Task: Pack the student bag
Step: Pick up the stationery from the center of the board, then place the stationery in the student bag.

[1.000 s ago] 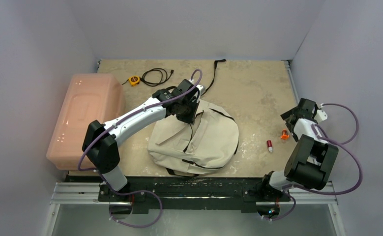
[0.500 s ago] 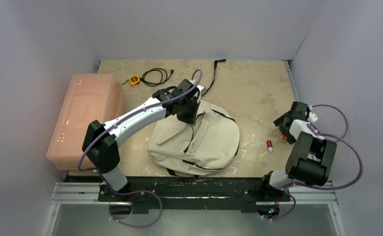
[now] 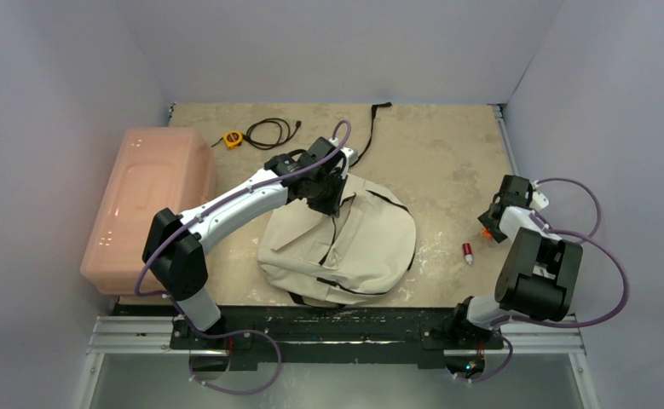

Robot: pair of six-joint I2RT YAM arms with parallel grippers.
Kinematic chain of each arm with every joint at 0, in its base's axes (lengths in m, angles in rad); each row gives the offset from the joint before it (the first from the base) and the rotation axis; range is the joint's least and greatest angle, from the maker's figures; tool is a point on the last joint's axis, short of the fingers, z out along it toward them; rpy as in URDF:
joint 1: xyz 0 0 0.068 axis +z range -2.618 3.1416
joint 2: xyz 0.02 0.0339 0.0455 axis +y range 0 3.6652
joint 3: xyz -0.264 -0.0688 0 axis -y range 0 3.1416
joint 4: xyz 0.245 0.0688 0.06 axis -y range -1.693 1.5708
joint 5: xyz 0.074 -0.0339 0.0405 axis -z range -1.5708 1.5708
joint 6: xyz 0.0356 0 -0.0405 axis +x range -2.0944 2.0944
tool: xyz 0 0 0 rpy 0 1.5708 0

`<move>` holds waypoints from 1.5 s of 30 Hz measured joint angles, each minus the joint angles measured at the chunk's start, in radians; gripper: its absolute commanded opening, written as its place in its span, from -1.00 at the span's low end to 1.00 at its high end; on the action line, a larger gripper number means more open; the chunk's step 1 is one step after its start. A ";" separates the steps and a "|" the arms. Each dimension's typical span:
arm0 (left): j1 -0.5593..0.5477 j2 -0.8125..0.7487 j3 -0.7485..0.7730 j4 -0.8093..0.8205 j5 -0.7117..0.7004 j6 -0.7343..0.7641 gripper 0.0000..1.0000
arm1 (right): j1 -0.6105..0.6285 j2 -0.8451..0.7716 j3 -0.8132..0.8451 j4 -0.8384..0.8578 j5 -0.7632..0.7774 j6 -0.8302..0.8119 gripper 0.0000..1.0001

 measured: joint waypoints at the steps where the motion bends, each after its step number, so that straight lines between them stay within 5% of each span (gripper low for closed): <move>1: 0.000 0.000 0.000 0.000 0.000 0.000 -1.00 | 0.001 0.000 0.000 0.001 0.000 0.000 -0.22; 11: 0.000 0.000 0.000 0.000 0.000 0.000 -1.00 | 0.072 -0.089 0.002 -0.014 -0.021 -0.032 -0.45; 17: 0.000 0.000 0.000 0.000 -0.004 0.001 -1.00 | 0.193 -0.271 0.026 -0.010 -0.202 -0.073 -0.51; 25: 0.000 0.000 0.000 0.000 -0.011 0.001 -1.00 | 0.562 -0.302 -0.011 0.133 -0.607 0.036 -0.47; 30: 0.000 -0.001 0.000 0.000 -0.020 0.001 -1.00 | 0.806 -0.227 -0.041 0.335 -0.722 0.179 -0.42; 35: -0.002 -0.019 -0.017 0.008 -0.032 0.000 -1.00 | 0.912 -0.108 -0.041 0.484 -0.753 0.246 -0.39; 45: -0.004 -0.078 -0.053 0.016 -0.063 -0.013 -1.00 | 0.978 0.031 -0.059 0.670 -0.760 0.278 0.29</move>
